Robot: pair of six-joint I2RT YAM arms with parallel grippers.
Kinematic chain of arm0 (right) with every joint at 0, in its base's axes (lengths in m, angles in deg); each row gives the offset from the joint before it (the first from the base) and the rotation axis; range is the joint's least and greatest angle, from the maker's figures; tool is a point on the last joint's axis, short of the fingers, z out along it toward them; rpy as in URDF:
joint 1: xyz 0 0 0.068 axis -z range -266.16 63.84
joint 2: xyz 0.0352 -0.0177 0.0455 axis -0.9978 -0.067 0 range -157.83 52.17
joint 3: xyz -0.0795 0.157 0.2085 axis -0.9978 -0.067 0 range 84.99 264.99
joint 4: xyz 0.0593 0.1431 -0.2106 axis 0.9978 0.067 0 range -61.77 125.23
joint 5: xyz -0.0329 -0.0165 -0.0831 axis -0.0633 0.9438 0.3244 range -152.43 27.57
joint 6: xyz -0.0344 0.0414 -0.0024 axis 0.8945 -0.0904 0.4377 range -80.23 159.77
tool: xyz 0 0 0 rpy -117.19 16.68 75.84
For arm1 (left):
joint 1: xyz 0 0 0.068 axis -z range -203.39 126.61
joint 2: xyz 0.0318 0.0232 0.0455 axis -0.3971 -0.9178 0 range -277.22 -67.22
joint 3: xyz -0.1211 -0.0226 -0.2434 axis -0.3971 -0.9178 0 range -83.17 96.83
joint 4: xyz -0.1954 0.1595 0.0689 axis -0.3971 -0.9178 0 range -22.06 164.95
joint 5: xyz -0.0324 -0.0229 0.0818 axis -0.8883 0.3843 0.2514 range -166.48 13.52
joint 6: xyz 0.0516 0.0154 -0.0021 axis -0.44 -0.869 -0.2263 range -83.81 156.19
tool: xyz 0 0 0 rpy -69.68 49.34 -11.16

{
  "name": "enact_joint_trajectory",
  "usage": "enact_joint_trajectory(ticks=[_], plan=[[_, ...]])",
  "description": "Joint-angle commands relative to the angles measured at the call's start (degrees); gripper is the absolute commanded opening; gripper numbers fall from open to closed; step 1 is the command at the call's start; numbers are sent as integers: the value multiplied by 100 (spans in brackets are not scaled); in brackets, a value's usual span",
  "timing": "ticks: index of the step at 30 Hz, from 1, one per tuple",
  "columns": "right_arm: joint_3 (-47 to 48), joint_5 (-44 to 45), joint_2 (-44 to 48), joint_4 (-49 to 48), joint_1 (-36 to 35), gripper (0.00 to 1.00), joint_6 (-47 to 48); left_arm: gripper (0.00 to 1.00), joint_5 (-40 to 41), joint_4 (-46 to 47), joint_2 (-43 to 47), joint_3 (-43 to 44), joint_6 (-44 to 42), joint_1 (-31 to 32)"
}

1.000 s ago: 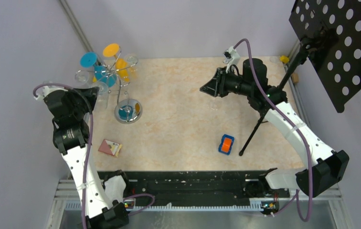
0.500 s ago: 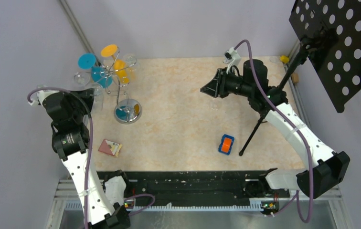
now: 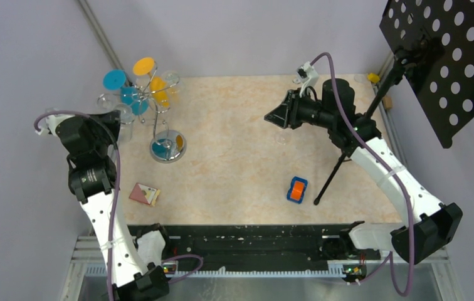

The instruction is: Take the wine glass off the wine glass rack

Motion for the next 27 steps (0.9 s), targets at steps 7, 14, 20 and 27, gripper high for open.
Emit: enact_joint_trajectory(ticks=[7,14,20,27], plan=[[-34,-265,262,-226,36,37,116,0,-1073,1359,-335,185,-201,-48],[-233,-471,328,-547,37,41,-107,0,-2310,1696,-461,118,-141,-49],[-293,-559,340,-641,37,43,-222,0,-2269,1000,-320,355,-221,-54],[-467,-651,422,-922,37,60,-360,0,-2443,751,-145,356,-68,-47]])
